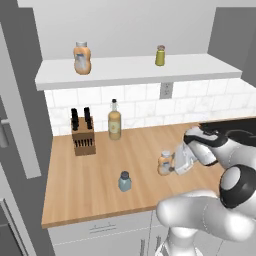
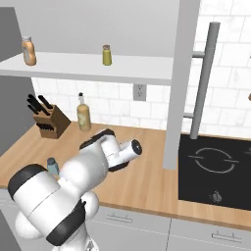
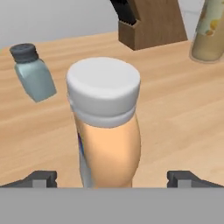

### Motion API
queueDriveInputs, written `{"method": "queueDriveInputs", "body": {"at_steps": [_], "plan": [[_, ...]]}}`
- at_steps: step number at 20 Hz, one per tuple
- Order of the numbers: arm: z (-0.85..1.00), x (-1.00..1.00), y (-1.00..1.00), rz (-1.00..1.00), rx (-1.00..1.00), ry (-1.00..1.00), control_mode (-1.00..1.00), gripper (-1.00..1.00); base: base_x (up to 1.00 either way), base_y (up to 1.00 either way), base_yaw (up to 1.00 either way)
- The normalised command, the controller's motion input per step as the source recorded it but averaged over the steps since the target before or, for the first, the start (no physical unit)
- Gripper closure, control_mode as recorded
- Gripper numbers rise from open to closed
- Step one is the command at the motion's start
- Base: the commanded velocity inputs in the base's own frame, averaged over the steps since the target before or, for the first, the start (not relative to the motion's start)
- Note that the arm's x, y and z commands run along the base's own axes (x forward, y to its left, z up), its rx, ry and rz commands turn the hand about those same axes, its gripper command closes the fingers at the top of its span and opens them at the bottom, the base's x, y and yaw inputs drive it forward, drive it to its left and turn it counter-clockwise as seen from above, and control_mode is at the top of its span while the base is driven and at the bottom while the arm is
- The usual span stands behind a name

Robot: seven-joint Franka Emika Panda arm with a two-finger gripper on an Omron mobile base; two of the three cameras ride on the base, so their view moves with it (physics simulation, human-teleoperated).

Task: Put the shaker and condiment bottle from the counter next to their counterparts in the cabinet.

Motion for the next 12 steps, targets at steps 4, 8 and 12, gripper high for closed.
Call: {"method": "queueDriveInputs", "body": {"at_steps": [4,8,12], "plan": [[-0.08,0.36,0.00,0.05,0.13,0.00,-1.00,-1.00,0.00,0.00,0.00],[-0.39,0.27,0.43,0.15,0.13,0.15,-1.00,1.00,0.00,0.00,0.00],[-0.17,0.09,0.11,0.10,0.14,0.12,-1.00,1.00,0.00,0.00,0.00]]}}
